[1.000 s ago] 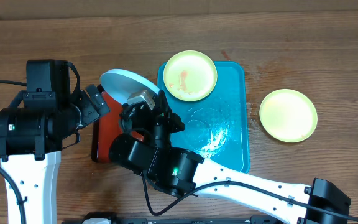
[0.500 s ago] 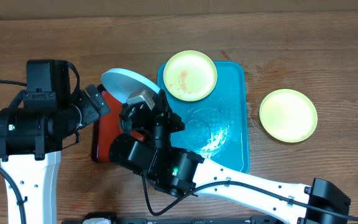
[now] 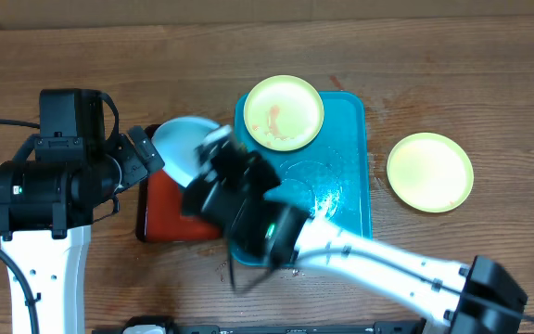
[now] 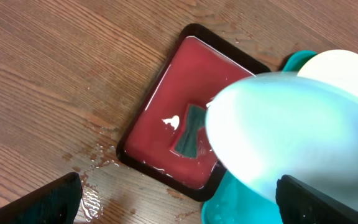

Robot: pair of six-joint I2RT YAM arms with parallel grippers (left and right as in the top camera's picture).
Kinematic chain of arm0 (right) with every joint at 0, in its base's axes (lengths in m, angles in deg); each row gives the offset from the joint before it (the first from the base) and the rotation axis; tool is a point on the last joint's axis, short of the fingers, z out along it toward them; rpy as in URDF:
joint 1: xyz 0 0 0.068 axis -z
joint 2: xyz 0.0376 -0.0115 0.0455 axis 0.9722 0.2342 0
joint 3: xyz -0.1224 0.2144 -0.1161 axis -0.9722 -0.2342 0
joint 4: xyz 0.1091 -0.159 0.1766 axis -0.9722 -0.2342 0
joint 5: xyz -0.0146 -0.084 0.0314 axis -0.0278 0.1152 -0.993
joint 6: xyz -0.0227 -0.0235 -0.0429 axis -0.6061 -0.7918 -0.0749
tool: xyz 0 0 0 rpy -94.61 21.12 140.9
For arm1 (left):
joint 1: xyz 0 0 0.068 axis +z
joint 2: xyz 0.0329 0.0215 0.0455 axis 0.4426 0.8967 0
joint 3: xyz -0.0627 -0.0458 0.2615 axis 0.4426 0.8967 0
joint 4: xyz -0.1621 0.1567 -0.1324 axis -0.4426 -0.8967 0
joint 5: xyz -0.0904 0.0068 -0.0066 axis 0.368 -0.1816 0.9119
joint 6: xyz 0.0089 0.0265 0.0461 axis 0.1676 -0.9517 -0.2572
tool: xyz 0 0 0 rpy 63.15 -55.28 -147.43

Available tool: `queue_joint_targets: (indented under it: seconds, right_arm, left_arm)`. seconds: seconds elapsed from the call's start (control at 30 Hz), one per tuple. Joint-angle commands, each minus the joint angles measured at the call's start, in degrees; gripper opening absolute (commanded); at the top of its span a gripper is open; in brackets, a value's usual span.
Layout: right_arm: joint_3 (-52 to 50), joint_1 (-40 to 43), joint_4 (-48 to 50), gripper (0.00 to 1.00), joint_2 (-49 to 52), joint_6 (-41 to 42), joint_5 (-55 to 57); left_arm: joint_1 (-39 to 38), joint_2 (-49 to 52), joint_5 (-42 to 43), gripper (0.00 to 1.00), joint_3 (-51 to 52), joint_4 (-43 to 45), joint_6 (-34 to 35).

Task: Clean dirty plates on tray and stack at the side
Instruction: 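Carry the blue plate right and set it on the yellow plate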

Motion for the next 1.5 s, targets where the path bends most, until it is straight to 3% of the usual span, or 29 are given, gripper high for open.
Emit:
queue_joint_targets:
  seconds: [0.0, 0.1, 0.2, 0.4, 0.53, 0.7, 0.8, 1.0, 1.1, 1.2, 1.23, 1.47]
  right_arm:
    - [2.5, 14.4, -2.4, 0.04, -1.0, 12.8, -31.2]
    - [4.0, 25.1, -4.0, 0.04, -3.0, 12.8, -52.3]
    - [4.3, 36.9, -6.8, 0.04, -6.0, 13.0, -62.3]
    - [4.1, 59.2, -21.7, 0.04, -7.6, 13.8, -62.2]
    - [1.6, 71.0, -30.5, 0.04, -6.3, 13.4, -55.1]
    - [-7.6, 80.6, -29.8, 0.04, -5.1, 13.2, -46.4]
    - [-13.2, 85.4, -25.9, 0.04, -4.6, 13.1, -47.9]
    - [-16.9, 87.2, -23.0, 0.04, -4.6, 12.7, -52.9]
    - [-16.6, 84.7, -23.0, 0.09, -4.8, 9.3, -54.9]
    - [-13.8, 79.2, -25.3, 0.3, -5.7, 7.4, -56.7]
    - [-11.8, 76.5, -27.4, 0.46, -6.6, 7.6, -56.0]
    - [1.0, 64.9, -34.8, 0.53, -7.6, 4.3, -51.7]
  left_arm:
    - [0.0, -0.3, -1.2, 1.0, -0.4, -0.1, -0.2]
    - [0.0, -0.2, -1.2, 1.0, -0.4, -0.1, -0.2]
    - [0.0, -0.2, -1.2, 1.0, -0.4, -0.1, -0.2]
    - [0.0, -0.2, -1.2, 1.0, -0.4, -0.1, -0.2]
    - [0.0, -0.2, -1.2, 1.0, -0.4, -0.1, -0.2]
    - [0.0, -0.2, -1.2, 1.0, -0.4, -0.1, -0.2]
    - [0.0, -0.2, -1.2, 1.0, -0.4, -0.1, -0.2]
    - [0.0, -0.2, -1.2, 1.0, -0.4, -0.1, -0.2]
    - [0.0, -0.2, -1.2, 1.0, -0.4, -0.1, -0.2]
    - [0.0, -0.2, -1.2, 1.0, -0.4, -0.1, -0.2]
    - [0.0, -0.2, -1.2, 1.0, -0.4, -0.1, -0.2]
    - [0.0, -0.2, -1.2, 1.0, -0.4, -0.1, -0.2]
